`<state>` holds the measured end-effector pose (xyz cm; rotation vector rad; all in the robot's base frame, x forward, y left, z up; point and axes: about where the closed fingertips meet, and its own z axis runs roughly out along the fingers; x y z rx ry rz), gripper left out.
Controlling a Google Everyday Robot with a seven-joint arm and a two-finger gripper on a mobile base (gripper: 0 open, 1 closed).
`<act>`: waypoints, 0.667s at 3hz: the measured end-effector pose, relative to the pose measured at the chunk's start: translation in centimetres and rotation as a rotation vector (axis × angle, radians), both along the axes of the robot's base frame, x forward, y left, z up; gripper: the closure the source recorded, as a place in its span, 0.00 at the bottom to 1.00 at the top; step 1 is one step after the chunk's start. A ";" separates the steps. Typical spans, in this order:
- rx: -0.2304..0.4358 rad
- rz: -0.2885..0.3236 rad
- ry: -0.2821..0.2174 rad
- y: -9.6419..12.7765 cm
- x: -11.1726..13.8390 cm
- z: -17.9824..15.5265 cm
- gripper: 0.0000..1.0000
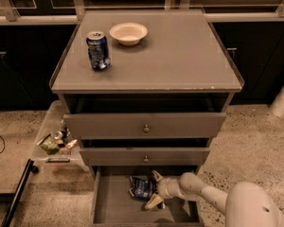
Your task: Pick blue chip bag from bottom drawer and place on counter
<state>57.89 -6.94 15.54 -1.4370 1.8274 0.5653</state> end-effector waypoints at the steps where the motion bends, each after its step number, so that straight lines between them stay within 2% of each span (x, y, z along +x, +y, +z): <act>1: 0.000 0.000 0.000 0.0 0.0 0.0 0.00; 2: 0.000 0.000 0.000 0.0 0.0 0.0 0.13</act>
Offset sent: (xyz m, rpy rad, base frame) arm 0.0000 0.0000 0.0000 0.0000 0.0000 0.0000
